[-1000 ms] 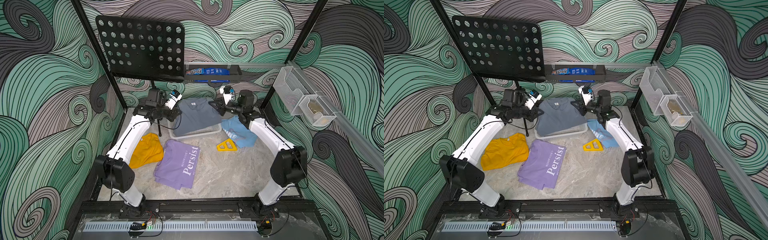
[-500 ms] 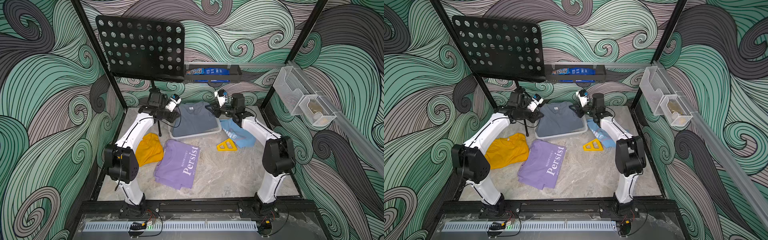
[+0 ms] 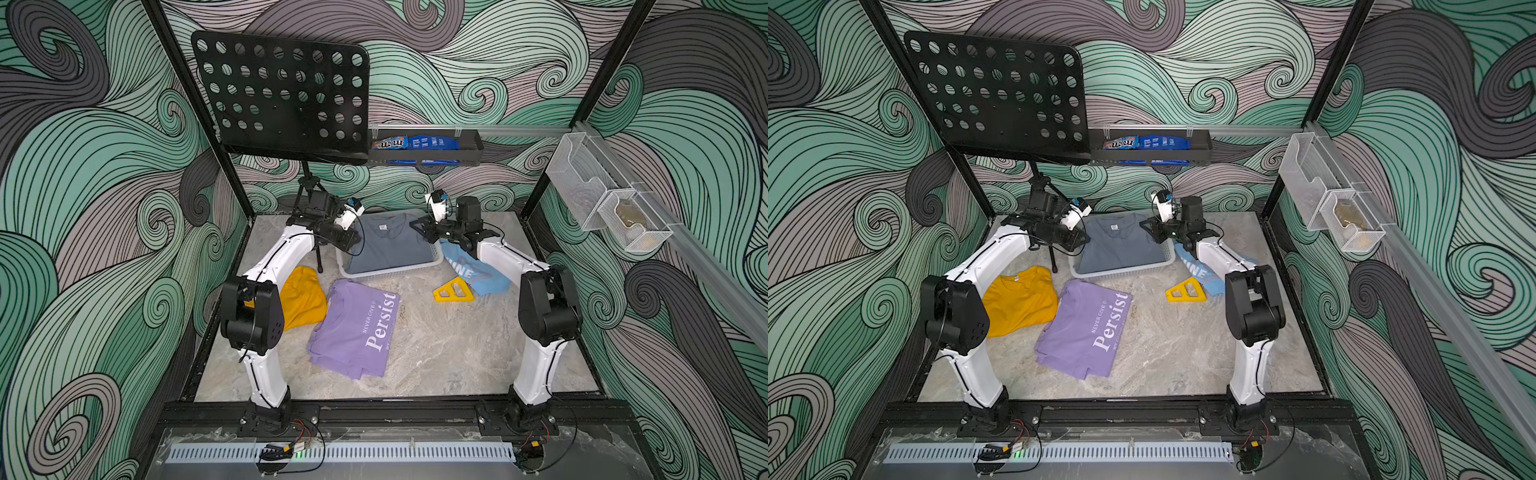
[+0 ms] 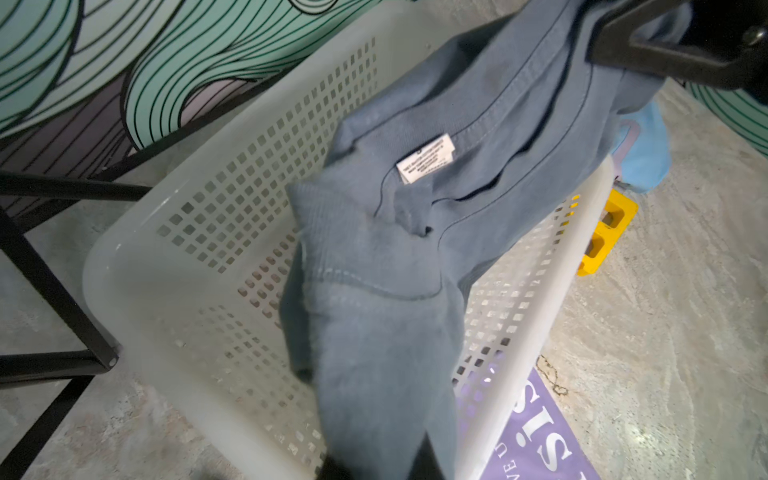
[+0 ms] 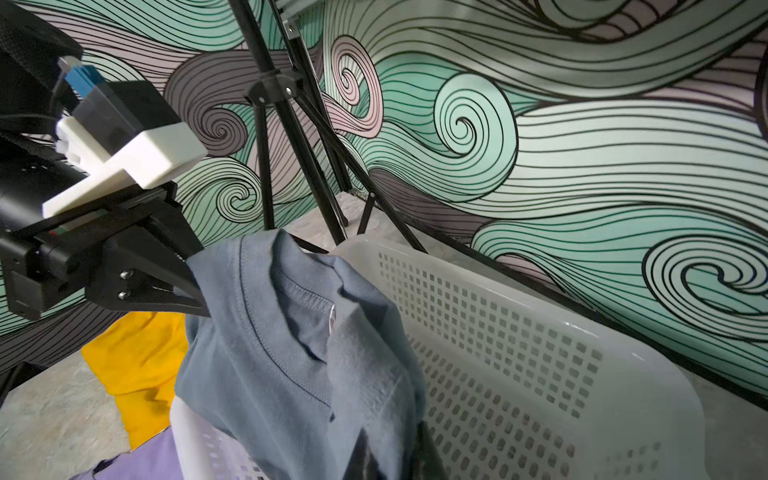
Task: Put the folded t-shirts into the basket
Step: Place the T-shirt in the bin.
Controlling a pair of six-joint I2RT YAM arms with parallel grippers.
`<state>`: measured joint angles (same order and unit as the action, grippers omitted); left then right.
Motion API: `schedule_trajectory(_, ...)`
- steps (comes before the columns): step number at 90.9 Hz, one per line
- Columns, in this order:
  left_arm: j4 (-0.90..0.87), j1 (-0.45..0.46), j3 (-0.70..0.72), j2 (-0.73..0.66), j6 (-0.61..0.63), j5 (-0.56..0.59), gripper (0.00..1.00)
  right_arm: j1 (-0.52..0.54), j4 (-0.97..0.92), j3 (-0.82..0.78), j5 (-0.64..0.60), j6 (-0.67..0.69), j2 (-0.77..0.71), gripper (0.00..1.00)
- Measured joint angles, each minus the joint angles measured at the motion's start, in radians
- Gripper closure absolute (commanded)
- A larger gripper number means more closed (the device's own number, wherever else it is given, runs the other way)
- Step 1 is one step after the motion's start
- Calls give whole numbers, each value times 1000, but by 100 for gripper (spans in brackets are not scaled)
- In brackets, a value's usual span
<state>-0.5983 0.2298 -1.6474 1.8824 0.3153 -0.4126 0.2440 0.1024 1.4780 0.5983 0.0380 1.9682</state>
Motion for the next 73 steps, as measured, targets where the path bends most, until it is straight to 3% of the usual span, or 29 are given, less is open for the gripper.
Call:
schedule_trajectory(17, 16, 0, -5, 58, 18, 31, 100, 0, -4, 23, -38, 6, 78, 100)
schedule_trajectory(37, 68, 0, -24, 94, 41, 68, 88, -2, -8, 79, -76, 29, 130, 96)
schedule_trajectory(73, 166, 0, -72, 198, 77, 226, 58, -1, -98, 407, -166, 102, 377, 57)
